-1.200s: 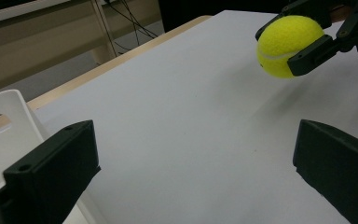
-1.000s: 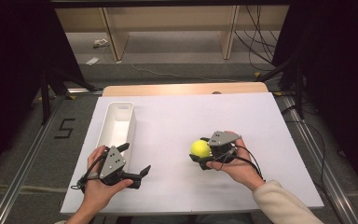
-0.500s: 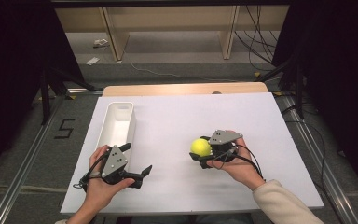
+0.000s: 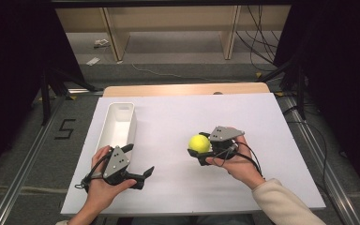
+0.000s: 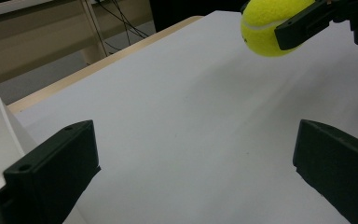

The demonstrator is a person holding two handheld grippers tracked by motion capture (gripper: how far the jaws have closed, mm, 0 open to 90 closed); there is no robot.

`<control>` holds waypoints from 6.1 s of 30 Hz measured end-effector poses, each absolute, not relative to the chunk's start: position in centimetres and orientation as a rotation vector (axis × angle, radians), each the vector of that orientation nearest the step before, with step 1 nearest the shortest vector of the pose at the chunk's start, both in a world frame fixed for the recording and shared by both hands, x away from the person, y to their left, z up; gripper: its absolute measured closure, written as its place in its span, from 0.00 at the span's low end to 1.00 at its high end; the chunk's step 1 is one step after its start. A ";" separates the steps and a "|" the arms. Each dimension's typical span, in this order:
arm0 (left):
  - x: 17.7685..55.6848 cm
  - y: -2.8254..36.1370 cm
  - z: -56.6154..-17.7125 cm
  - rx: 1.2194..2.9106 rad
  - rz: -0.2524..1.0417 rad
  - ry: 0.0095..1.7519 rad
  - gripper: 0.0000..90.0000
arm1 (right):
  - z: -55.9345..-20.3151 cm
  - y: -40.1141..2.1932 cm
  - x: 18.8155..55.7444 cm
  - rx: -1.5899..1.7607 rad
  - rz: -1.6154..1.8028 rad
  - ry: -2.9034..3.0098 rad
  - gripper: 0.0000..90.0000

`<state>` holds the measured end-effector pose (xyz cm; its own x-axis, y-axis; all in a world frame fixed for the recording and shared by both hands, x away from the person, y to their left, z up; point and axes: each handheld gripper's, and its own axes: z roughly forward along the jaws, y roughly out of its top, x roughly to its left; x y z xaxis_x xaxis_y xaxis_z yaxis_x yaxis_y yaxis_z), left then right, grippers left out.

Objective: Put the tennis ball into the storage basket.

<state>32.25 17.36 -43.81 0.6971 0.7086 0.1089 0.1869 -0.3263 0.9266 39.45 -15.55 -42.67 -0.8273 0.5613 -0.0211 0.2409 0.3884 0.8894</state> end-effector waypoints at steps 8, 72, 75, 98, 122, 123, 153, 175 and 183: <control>32.2 17.4 -43.8 1.864 0.624 0.698 0.00 | -42.1 -15.2 39.6 0.700 1.436 2.317 0.29; 32.2 17.3 -43.7 1.866 0.622 0.680 0.01 | -39.7 -11.9 41.4 0.656 1.509 2.263 0.29; 32.2 17.3 -43.7 1.865 0.623 0.679 0.01 | -39.7 -11.8 41.4 0.658 1.511 2.265 0.29; 32.1 17.3 -43.7 1.869 0.627 0.673 0.01 | -39.0 -10.7 41.8 0.636 1.531 2.250 0.29; 32.0 17.1 -43.7 1.868 0.610 0.682 0.01 | -38.9 -9.3 42.0 0.621 1.545 2.253 0.29; 32.0 17.1 -43.7 1.869 0.611 0.681 0.01 | -39.0 -9.2 42.0 0.620 1.544 2.256 0.29; 32.1 17.1 -43.7 1.872 0.638 0.664 0.01 | -38.9 -7.8 42.4 0.620 1.562 2.258 0.29; 32.2 17.1 -43.7 1.871 0.652 0.661 0.01 | -38.4 -6.7 43.0 0.614 1.567 2.269 0.29; 32.1 17.0 -43.7 1.871 0.637 0.666 0.01 | -38.4 -6.3 43.1 0.612 1.567 2.270 0.29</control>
